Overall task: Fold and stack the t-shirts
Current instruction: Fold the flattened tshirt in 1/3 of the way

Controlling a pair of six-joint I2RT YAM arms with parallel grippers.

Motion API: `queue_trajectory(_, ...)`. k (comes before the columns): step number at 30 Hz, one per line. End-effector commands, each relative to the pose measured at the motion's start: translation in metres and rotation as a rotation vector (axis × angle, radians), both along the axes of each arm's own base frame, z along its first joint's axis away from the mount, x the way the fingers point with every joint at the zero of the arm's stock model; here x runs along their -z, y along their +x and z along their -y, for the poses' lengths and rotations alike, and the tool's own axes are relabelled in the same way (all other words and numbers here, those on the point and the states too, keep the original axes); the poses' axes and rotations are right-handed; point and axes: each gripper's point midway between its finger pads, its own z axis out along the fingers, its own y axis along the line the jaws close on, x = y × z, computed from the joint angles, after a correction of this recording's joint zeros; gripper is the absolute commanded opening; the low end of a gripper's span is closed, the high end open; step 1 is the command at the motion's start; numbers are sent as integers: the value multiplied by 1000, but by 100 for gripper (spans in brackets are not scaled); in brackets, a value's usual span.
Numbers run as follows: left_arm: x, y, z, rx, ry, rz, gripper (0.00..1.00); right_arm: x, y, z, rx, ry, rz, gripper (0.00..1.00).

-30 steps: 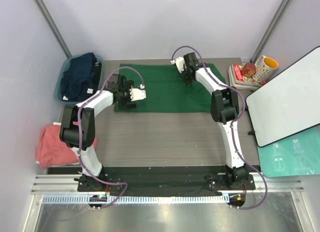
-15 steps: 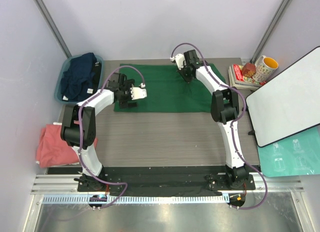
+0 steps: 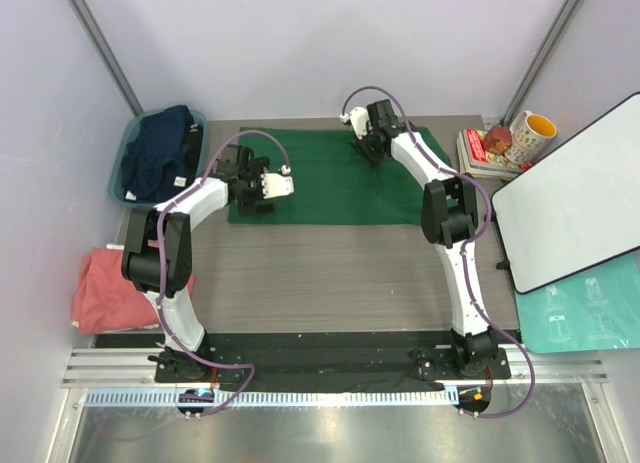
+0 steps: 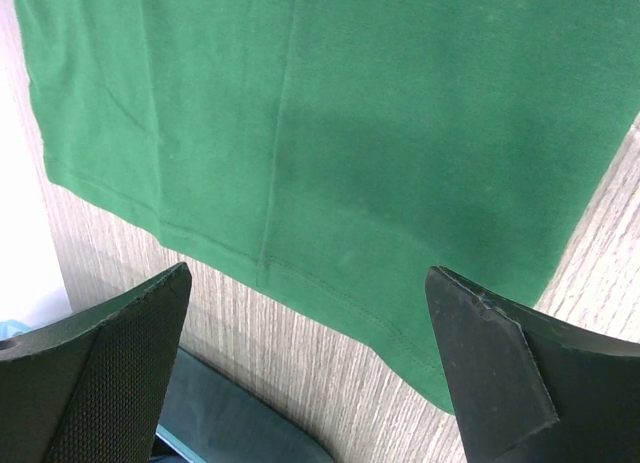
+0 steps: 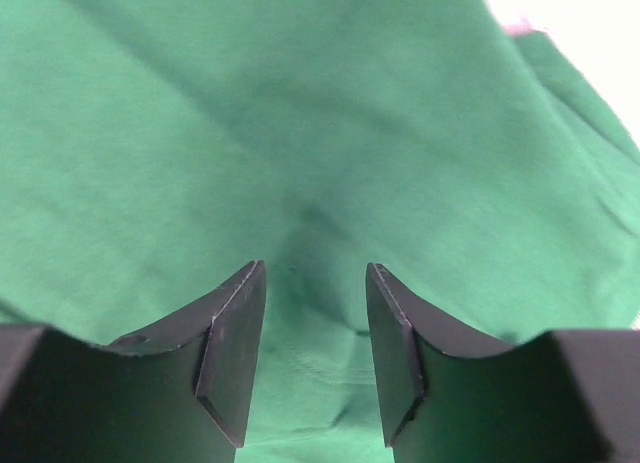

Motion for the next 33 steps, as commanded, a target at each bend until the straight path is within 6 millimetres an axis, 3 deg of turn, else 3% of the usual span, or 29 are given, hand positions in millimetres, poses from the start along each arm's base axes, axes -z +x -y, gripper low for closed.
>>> queue_trajectory(1, -18, 15, 12, 20, -37, 57, 100, -58, 24, 20, 132, -42, 191, 50)
queue_trajectory(4, -19, 15, 12, 22, -37, 59, 100, -73, 39, 41, 231, -93, 282, 37)
queue_trajectory(5, -19, 15, 13, 24, -38, 58, 100, -76, 41, 46, 250, -102, 292, 18)
queue_trajectory(7, -20, 15, 13, 22, -37, 62, 100, -79, 43, 62, 285, -114, 301, 1)
queue_trajectory(15, -21, 12, 10, 20, -27, 64, 100, -58, 27, 104, 302, -163, 221, 1)
queue_trajectory(18, -23, 12, 10, 16, -29, 65, 100, -52, 20, 118, 309, -171, 188, 22)
queue_trajectory(20, -22, 11, 10, 15, -27, 63, 100, -53, 19, 124, 309, -166, 178, 27)
queue_trajectory(28, -24, 12, 9, 16, -18, 64, 100, -56, -2, 110, 227, -93, 93, 1)
queue_trajectory(33, -26, 12, 9, 16, -16, 65, 100, -70, -22, 89, 141, 11, 44, 1)
